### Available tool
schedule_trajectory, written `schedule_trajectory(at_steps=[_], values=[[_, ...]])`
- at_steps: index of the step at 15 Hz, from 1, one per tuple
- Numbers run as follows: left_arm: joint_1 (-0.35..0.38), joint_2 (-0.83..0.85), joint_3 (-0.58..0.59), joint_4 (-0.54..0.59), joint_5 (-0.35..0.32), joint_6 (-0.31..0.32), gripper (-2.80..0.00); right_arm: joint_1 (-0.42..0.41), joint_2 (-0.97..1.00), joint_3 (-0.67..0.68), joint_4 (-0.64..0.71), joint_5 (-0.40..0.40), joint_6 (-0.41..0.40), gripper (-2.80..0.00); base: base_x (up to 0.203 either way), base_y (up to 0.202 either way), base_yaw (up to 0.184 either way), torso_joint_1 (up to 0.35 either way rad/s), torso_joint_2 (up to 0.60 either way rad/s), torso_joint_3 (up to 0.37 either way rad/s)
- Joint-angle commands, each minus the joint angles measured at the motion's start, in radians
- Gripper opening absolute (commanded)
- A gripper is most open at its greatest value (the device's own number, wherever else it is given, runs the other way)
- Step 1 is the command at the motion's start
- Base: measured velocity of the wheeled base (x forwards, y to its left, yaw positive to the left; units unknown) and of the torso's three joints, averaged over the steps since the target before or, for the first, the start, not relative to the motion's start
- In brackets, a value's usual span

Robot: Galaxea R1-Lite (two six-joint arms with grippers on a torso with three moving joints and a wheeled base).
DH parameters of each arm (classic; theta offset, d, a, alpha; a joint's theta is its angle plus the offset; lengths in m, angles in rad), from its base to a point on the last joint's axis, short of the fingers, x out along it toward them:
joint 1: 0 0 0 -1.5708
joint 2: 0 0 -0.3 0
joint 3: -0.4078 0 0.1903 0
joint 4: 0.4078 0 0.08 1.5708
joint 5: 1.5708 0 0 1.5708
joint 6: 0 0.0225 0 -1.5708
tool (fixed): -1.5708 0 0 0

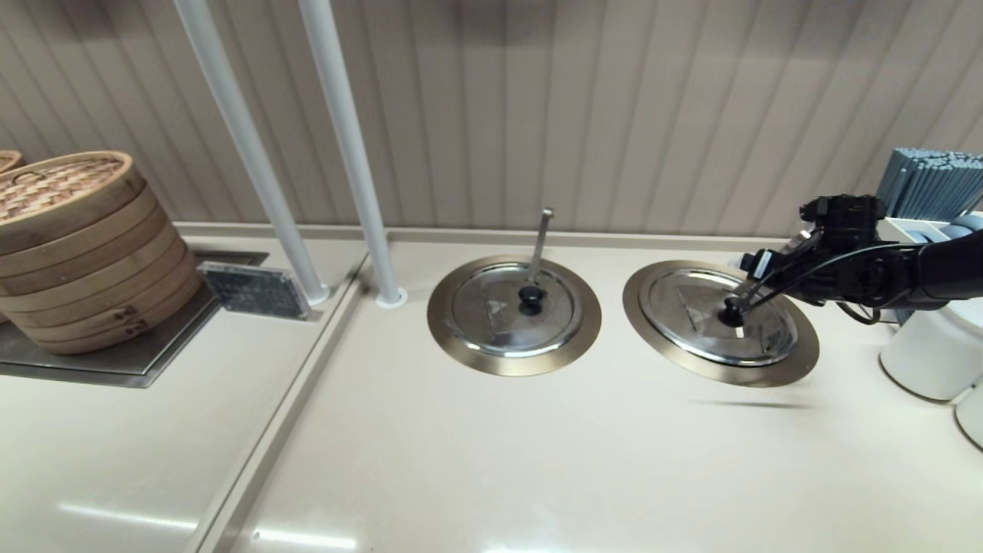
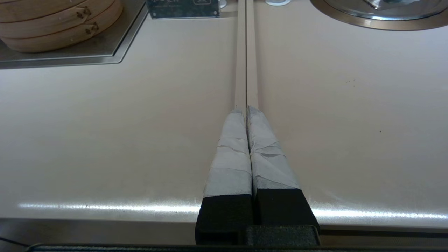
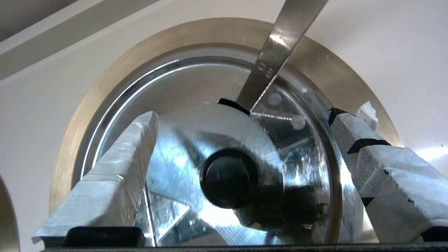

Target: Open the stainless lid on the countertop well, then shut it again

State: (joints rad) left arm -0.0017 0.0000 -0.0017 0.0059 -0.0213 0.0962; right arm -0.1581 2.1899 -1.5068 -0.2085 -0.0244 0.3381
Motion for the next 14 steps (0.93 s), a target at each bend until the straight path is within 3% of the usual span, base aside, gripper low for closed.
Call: schedule_trajectory(at_steps=[1, 11, 12, 14], values=[[0.000, 0.000, 0.000, 0.000, 0.000, 0.000, -2.80, 0.000, -0.146, 0.124, -0.001, 0.021, -0.008, 0.00, 0.000, 0.000, 0.000, 0.000, 0.00, 0.000], [0.000, 0.000, 0.000, 0.000, 0.000, 0.000, -2.80, 0.035, -0.985, 0.719, 0.002, 0.213, -0.066, 0.00, 0.000, 0.000, 0.000, 0.000, 0.00, 0.000], [0.000, 0.000, 0.000, 0.000, 0.000, 0.000, -2.80, 0.049, -1.081, 0.773, 0.004, 0.220, -0.070, -2.80, 0.000, 0.000, 0.000, 0.000, 0.00, 0.000], [0.000, 0.000, 0.000, 0.000, 0.000, 0.000, -2.80, 0.078, -1.272, 0.853, 0.035, 0.231, -0.080, -2.80, 0.000, 0.000, 0.000, 0.000, 0.00, 0.000]])
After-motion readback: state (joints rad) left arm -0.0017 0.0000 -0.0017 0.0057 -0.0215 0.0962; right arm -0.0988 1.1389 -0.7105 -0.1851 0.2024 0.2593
